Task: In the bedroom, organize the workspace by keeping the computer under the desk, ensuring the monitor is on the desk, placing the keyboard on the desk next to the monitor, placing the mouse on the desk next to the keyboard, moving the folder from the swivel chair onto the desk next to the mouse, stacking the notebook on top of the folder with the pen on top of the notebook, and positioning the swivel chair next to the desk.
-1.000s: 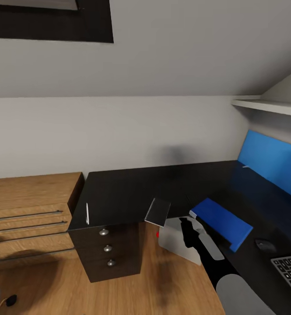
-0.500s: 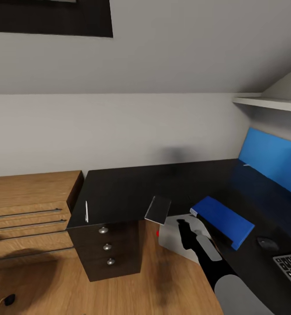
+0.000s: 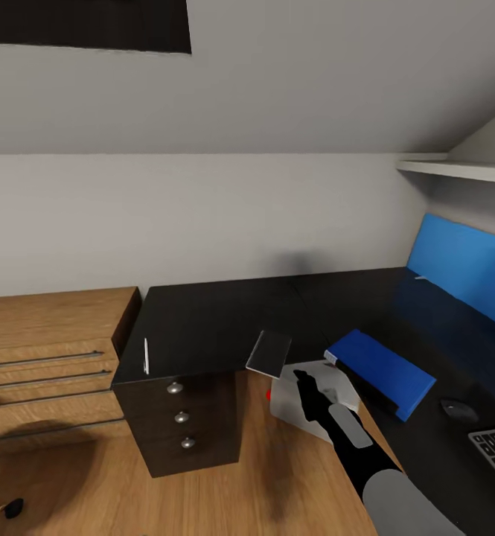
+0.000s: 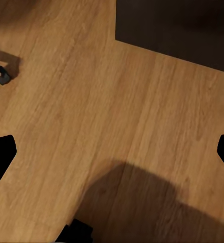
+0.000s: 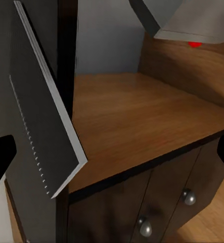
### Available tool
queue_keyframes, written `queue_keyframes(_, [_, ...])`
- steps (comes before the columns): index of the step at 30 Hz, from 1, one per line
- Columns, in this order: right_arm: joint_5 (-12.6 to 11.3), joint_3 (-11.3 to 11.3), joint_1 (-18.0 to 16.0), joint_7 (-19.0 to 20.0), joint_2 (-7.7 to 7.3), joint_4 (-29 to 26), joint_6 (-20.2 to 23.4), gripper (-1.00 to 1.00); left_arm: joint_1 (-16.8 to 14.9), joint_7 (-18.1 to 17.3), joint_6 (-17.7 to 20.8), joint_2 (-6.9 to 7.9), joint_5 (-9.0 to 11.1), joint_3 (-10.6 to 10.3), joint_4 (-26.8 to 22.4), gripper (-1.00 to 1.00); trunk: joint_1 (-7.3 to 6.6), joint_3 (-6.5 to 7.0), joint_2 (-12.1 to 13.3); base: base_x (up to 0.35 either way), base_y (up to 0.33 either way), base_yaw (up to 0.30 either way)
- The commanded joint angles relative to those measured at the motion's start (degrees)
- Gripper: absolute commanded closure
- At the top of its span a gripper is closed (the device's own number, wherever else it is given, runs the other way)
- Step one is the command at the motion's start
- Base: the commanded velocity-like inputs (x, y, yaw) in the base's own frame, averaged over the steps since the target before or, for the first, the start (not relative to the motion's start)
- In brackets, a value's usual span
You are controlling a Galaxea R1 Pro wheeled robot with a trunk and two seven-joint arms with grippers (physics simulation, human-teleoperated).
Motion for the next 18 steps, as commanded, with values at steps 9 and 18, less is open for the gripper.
queue_keyframes(9, [-0.3, 0.1, 0.0, 0.0, -0.12, 0.0, 0.1, -1.0, 0.0, 0.3, -0.2, 0.06, 0.4, -0.5, 0.0, -1.0, 1.98, -1.68, -3.7, 0.0, 0.0, 0.0])
queue_keyframes(18, [-0.3, 0.1, 0.0, 0.1, -0.11, 0.0, 0.1, -1.0, 0.0, 0.3, -1.4, 0.15, 0.4, -0.4, -2.8, -1.0, 3.96, -3.3, -7.3, 0.0, 0.0, 0.0])
